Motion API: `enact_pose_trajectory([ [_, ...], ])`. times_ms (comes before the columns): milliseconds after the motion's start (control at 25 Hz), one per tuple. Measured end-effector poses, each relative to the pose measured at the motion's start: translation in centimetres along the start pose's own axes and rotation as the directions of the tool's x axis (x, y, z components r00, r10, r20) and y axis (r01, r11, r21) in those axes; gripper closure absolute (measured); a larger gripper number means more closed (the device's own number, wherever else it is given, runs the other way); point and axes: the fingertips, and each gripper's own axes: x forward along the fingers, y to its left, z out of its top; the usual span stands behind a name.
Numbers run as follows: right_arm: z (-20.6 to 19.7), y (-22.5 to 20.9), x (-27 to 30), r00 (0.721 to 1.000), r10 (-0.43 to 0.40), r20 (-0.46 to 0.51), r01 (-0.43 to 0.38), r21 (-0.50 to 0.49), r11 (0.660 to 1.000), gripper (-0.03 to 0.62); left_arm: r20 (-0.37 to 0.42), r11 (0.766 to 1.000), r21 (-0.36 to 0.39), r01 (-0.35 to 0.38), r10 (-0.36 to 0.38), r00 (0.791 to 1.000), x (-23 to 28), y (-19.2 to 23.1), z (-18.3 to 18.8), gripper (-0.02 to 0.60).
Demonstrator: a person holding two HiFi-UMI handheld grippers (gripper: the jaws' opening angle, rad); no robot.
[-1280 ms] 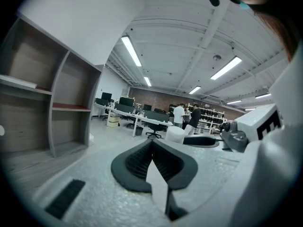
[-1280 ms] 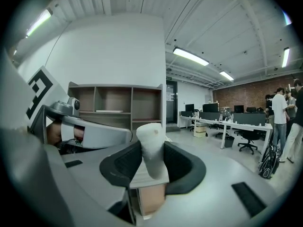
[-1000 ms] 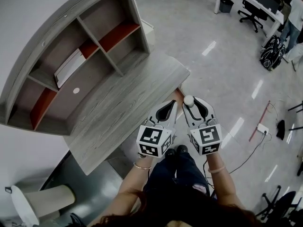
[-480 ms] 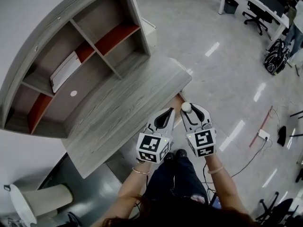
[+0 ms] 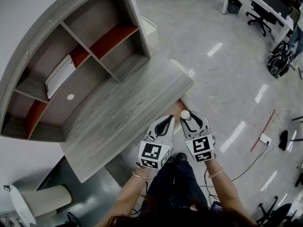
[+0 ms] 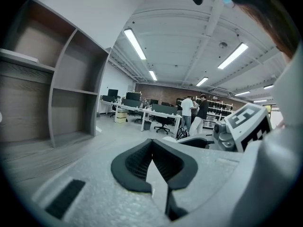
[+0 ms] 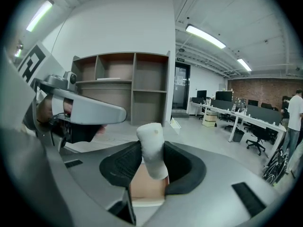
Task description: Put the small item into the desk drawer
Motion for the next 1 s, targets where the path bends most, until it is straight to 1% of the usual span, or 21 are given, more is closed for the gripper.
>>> enact_pose_trajectory([
  [160, -1.3, -0.3, 1.4, 1.000, 0.016, -0.021, -0.017, -0.025, 1.000, 0.456, -0.003, 1.000, -0.008, -0.006, 0.005, 1.000, 0.9, 0.4, -1.3, 0.566],
  [360, -2.5, -0.1, 3.4, 0.999, 0.039, -0.028, -0.041, -0.086, 0.995, 0.456, -0.009, 0.999, -0.027, -0.027, 0.027, 1.000, 1.8, 1.4, -3.0, 0.566],
  [640, -5.2, 0.4, 5.8, 0.994, 0.076, -0.073, -0.085, -0.124, 0.989, 0.456, -0.013, 0.996, -0.067, -0.054, 0.053, 0.999, 2.8, 2.5, -5.2, 0.566],
  [1000, -9.2, 1.2, 8.3, 0.985, 0.109, -0.132, -0.132, -0.172, 0.976, 0.456, -0.017, 0.993, -0.091, -0.073, 0.072, 0.997, 3.8, 4.0, -7.8, 0.566],
])
